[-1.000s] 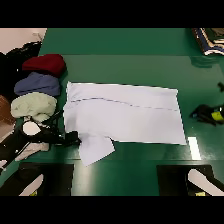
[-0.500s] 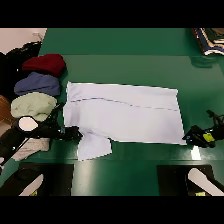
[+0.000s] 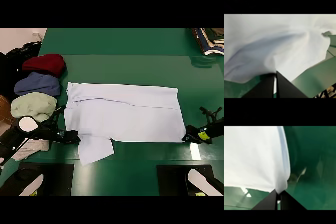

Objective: Fold the shirts.

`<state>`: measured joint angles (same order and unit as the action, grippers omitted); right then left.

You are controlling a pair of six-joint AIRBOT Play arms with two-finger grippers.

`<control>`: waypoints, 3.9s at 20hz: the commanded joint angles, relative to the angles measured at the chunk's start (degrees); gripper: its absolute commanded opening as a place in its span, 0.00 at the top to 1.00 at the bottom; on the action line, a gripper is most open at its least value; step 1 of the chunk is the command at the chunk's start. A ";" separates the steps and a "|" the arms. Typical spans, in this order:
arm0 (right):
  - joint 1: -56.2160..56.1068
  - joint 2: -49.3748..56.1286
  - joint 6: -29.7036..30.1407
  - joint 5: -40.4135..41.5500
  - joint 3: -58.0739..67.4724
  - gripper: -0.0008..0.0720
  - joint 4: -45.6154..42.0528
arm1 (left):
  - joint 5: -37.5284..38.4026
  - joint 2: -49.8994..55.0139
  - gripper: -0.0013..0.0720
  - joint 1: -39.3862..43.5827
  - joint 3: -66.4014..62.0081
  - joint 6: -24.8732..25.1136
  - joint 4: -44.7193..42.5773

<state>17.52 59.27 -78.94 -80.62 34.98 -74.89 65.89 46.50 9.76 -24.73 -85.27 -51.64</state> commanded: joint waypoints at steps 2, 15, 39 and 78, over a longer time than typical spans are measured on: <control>-0.50 -8.87 -0.07 -9.79 3.23 0.97 -11.04 | 4.63 -6.91 0.95 4.79 -0.04 -6.25 -2.36; -1.36 6.75 -0.07 -1.29 26.18 0.97 6.34 | -14.08 15.74 0.95 8.04 -31.74 -4.72 -17.27; 9.09 35.71 16.31 -2.82 39.26 0.20 17.57 | -10.80 35.76 0.95 -0.26 -49.05 -4.28 -11.72; -32.33 21.24 7.41 1.84 60.72 0.97 35.54 | -9.92 67.08 0.95 24.24 -79.89 0.15 -2.40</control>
<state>-11.84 80.44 -71.35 -80.64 95.35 -36.23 55.11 114.43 35.03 -104.53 -86.15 -53.82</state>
